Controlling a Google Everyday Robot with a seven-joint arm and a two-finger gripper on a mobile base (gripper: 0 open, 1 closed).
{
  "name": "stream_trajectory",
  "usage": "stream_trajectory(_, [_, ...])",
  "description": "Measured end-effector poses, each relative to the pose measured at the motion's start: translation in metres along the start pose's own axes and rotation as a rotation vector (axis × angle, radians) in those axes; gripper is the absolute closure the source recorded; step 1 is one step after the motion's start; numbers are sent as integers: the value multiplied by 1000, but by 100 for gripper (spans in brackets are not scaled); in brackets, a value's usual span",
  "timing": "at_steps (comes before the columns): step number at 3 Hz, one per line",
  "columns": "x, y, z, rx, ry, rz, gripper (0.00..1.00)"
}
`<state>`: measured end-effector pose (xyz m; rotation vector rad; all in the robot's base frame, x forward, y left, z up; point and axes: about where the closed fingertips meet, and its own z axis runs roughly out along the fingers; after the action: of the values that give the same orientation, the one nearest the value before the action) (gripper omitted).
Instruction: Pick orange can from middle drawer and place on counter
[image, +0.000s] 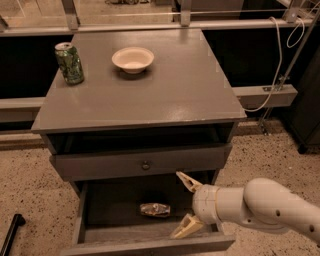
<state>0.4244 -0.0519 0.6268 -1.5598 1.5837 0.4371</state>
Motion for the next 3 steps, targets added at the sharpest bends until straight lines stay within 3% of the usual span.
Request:
stream_trajectory(1, [42, -32, 39, 61, -53, 13, 0])
stream_trajectory(2, [42, -35, 39, 65, -57, 18, 0])
stream_trajectory(3, [66, -17, 69, -89, -88, 13, 4])
